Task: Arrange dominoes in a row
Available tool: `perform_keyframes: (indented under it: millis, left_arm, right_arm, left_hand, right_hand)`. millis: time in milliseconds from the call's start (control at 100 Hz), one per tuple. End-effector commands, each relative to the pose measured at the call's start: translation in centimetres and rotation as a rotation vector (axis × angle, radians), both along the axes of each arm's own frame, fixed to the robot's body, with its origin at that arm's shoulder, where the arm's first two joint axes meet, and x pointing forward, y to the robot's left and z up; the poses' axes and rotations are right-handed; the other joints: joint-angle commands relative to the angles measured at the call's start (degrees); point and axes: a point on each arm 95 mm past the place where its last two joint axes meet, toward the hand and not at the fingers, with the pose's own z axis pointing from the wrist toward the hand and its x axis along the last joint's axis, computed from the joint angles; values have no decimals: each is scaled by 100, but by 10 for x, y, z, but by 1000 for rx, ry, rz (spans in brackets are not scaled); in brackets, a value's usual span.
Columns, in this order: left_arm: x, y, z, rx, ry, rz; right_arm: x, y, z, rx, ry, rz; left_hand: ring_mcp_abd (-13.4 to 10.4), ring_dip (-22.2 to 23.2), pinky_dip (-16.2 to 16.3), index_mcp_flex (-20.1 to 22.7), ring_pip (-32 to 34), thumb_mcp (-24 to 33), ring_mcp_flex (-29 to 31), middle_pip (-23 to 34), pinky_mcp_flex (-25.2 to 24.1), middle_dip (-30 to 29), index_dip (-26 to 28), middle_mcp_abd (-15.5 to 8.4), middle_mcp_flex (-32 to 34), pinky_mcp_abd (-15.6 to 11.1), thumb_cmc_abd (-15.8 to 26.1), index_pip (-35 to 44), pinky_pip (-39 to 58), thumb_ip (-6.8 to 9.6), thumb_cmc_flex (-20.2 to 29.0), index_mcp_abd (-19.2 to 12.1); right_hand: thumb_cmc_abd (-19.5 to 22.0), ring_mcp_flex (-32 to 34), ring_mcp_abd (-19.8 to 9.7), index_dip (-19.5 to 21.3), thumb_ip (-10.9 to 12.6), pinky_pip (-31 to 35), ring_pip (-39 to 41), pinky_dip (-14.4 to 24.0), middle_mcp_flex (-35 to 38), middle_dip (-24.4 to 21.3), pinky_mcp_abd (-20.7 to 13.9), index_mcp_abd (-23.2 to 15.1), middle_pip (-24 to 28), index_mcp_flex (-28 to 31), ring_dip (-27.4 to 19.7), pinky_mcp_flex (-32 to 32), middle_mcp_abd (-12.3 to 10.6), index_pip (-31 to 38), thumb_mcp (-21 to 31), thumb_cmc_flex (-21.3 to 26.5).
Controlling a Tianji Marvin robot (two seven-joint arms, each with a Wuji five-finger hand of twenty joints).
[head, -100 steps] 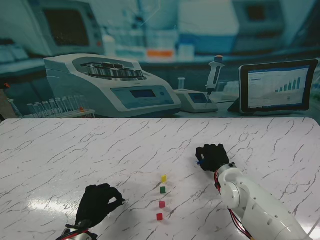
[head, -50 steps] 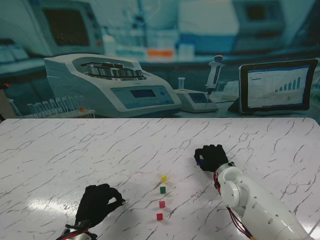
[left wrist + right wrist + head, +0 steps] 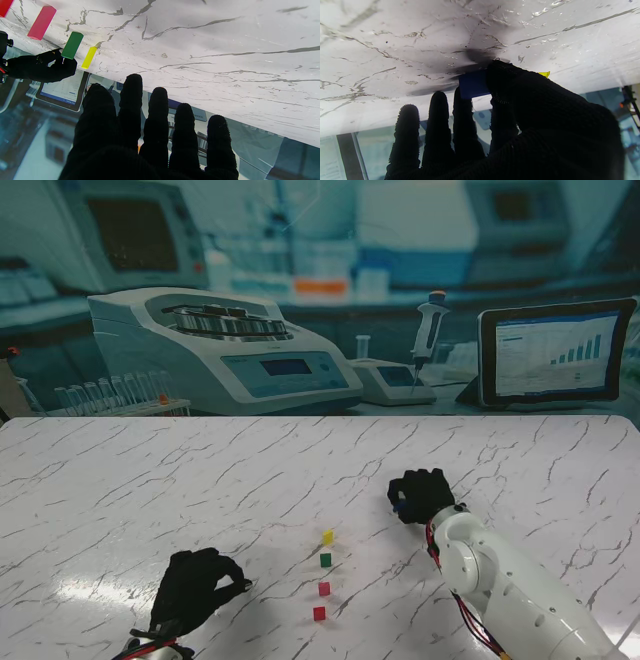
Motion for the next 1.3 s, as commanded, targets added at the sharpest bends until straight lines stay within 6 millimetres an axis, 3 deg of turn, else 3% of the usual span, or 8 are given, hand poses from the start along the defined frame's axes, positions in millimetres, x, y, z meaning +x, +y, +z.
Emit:
perform_keyframes:
  millis: [0,130,360,830,1010,1140,1290]
  left_arm:
    - [-3,-3,-2,-16,11,-19]
    - [-3,-3,-3,-16,12,-18]
    - [-3,-3,-3,-17,12,-18]
    - [-4,-4,-3,-20,13,-19]
    - [-4,-4,-4,-21,10,-19]
    - [-4,-4,-4,-22,10,-19]
    - [-4,-3,-4,-22,8,-19]
  right_arm:
    - [-5,3,-7,-4,21,3]
    - [-4,4,-7,-7,15,3]
    - [-3,5,-5,-1,-5,2]
    - [-8,14,11,49,-56,3]
    - [-10,18,18,64,-61,13]
    - [-13,24,23,89,-68,23]
    - [-16,32,28,121,-78,36]
  left_hand:
    - [-123,72,101,67,103,22,62,110,-18,72,-3,-119,54,6,-29,39,194,-120,-4,-139]
    - [-121,74,105,66,106,23,60,105,-17,70,-2,-101,46,2,-12,20,201,-121,-23,-109]
    - [-106,77,108,69,107,29,55,98,-14,69,14,-83,32,0,10,-14,207,-112,-60,-87]
    - [-96,86,117,86,121,41,69,100,-7,69,56,-66,42,1,22,-67,224,-103,-94,-70]
    - [-92,88,119,94,124,44,73,104,-12,70,72,-62,48,7,25,-66,227,-102,-98,-70]
    - [-86,91,119,93,129,42,76,105,-14,71,75,-72,53,12,28,-70,227,-102,-104,-68]
    - [-82,95,120,99,135,44,87,109,-12,72,79,-69,58,10,29,-70,229,-102,-104,-62]
  right_hand:
    - [-58,-24,7,189,351,-26,-107,71,-136,-54,-9,-197,-13,216,-55,-88,-62,12,206,-180]
    - [-92,-61,5,374,514,-29,-114,85,-203,-52,-38,-338,-16,281,-76,-91,-65,-95,270,-315]
    - [-175,-160,2,526,588,-33,-146,114,-298,-37,-76,-435,-7,363,-106,-133,-56,-188,395,-477]
    - [-398,-697,37,466,429,-23,-388,157,-837,-216,-166,-567,-336,488,-284,-362,100,-371,429,-483]
    - [-479,-698,24,389,349,31,-357,170,-782,-257,-186,-582,-348,521,-317,-379,54,-387,462,-476]
    - [-549,-673,3,304,245,200,-76,212,-699,-114,-258,-581,-101,541,-221,-346,-2,-362,529,-463]
    - [-621,-549,-3,151,121,439,506,257,-506,409,-302,-561,477,571,138,-273,-120,-329,530,-393]
